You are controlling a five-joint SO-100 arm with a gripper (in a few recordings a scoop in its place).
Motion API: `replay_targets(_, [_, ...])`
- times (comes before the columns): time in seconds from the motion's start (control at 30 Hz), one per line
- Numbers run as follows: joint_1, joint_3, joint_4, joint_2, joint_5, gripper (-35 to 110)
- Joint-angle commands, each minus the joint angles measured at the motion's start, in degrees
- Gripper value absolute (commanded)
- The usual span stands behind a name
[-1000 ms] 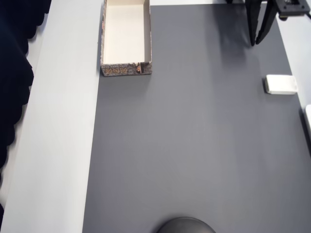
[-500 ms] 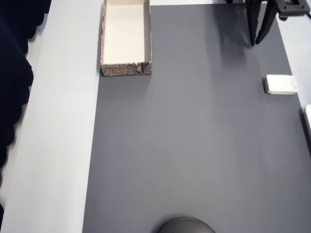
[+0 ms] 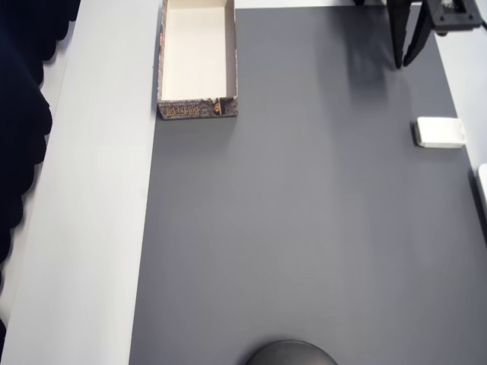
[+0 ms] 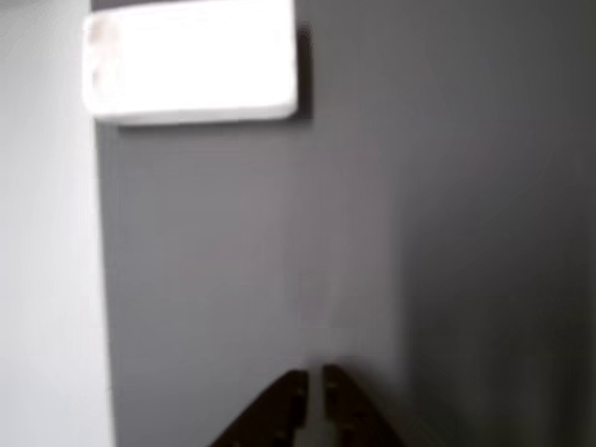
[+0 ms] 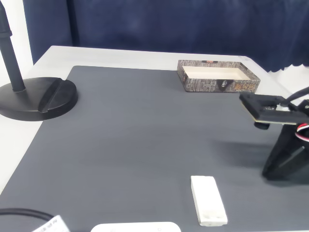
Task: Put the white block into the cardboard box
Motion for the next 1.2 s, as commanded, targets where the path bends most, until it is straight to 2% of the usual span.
replay_targets(0.0, [-0.35,-12.22,-3.96,-13.80,-1.05,-2])
replay_targets(0.3, [1.23,-31.03,-8.53,-41.84,2.90,-2])
replay_targets(0.57, [-2.90,-46.05,-9.40,-62.23,2.81,-1])
replay_targets(1.17, [-6.15,-66.97,-9.23,-85.69,1.32,-1])
